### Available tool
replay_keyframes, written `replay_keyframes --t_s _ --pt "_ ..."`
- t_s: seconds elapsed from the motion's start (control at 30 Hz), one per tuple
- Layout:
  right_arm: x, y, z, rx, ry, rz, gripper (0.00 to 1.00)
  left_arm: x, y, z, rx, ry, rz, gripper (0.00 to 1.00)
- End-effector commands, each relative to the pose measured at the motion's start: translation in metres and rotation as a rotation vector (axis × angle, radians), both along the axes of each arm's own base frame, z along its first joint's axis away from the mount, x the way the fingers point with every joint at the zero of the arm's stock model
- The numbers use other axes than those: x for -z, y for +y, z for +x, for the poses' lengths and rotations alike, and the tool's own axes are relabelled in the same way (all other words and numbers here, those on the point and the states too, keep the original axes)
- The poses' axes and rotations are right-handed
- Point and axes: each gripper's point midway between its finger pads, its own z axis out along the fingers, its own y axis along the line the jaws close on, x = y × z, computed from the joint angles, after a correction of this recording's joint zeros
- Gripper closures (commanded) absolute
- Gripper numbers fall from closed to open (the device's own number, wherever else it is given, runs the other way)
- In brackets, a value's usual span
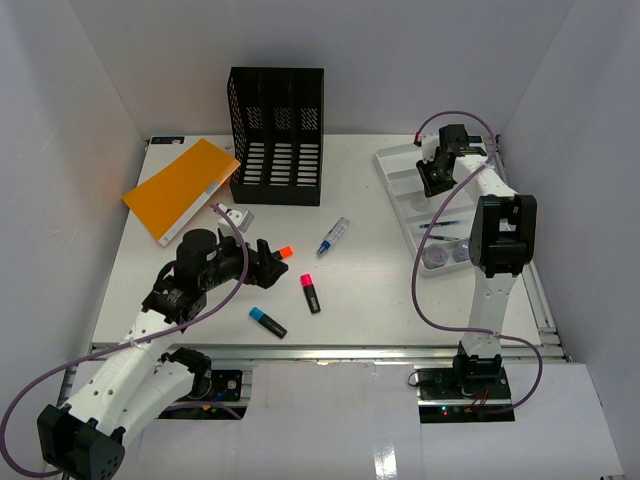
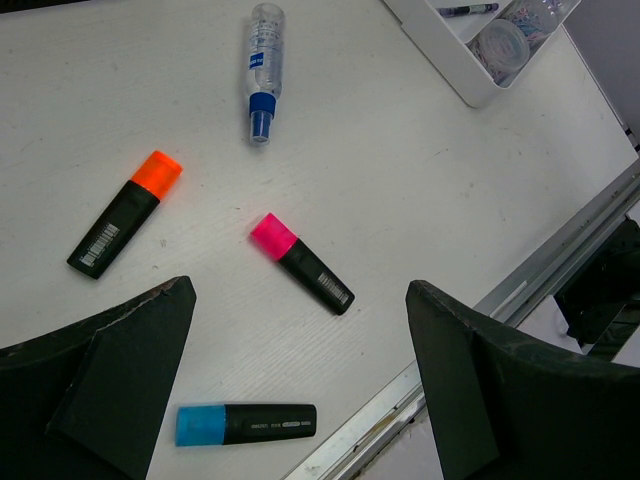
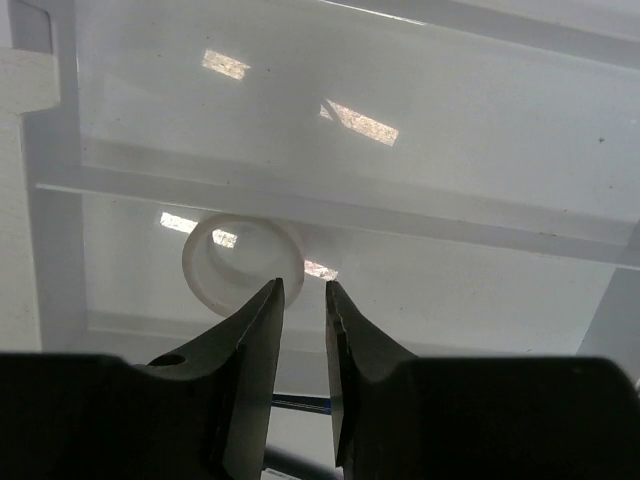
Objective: Organize the desk
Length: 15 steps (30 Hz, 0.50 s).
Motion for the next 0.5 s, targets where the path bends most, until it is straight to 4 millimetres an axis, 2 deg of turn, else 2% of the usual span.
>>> replay_keyframes --t_s 0.0,0.13,0.23,0.33,0.43,0.47 --pt "-0.014 -0.004 0.018 0.012 -0.062 -0.016 0.64 -0.002 -0.001 0.001 0.014 -0.013 -0.004 0.02" --pt "-0.017 -0.002 0.016 0.006 -0.061 -0.004 0.61 -0.002 -0.002 0.001 0.017 -0.01 -0.005 0.02" --pt "-0.045 0.008 0.01 -0.023 -0.105 0.049 0.61 -0.001 -0.003 0.001 0.021 -0.008 -0.005 0.02" --pt "-0.07 0.036 -0.009 -0.144 -0.112 0.171 0.59 0.001 -0.004 0.0 0.028 -0.002 -0.004 0.02" --pt "-0.091 0.081 -0.051 -0.392 -0.066 0.375 0.55 0.002 -0.005 -0.001 0.039 0.007 -0.004 0.02" --pt "-0.098 0.095 -0.066 -0.482 -0.058 0.433 0.49 0.003 -0.006 -0.001 0.042 0.008 -0.005 0.02"
